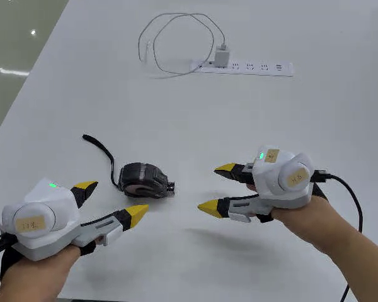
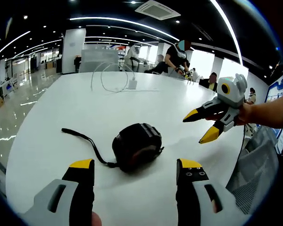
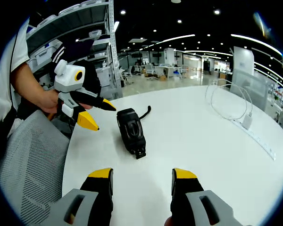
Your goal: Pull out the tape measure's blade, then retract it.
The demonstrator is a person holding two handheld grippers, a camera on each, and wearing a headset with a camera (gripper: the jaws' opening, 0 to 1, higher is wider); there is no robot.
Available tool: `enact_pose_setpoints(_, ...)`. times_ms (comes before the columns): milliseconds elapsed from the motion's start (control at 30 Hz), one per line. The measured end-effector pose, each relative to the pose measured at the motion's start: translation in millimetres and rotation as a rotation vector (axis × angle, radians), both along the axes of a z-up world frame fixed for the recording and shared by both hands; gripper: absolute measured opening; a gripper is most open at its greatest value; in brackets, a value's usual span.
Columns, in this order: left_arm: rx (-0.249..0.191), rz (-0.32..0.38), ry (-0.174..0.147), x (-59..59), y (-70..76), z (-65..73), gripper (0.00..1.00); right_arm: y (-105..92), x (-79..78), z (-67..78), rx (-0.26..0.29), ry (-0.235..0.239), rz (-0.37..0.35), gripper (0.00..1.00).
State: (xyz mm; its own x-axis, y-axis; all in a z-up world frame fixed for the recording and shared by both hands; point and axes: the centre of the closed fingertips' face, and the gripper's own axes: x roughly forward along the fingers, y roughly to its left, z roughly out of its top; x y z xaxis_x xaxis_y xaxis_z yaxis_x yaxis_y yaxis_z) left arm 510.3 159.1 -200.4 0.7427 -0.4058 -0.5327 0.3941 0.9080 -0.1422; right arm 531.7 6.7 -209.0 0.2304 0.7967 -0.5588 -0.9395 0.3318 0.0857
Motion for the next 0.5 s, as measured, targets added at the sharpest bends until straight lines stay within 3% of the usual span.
enact_pose_setpoints(200,0.006,-0.020,0.001,-6.2,1.0,0.1,0.69,-11.5,-3.9,0.5,-0.022,-0.015,-0.010,0.49)
enact_pose_setpoints(500,0.019,-0.049,0.001,-15.0,3.8,1.9,0.70,-30.4,-6.2,5.1,-0.014,-0.018,-0.055,0.55)
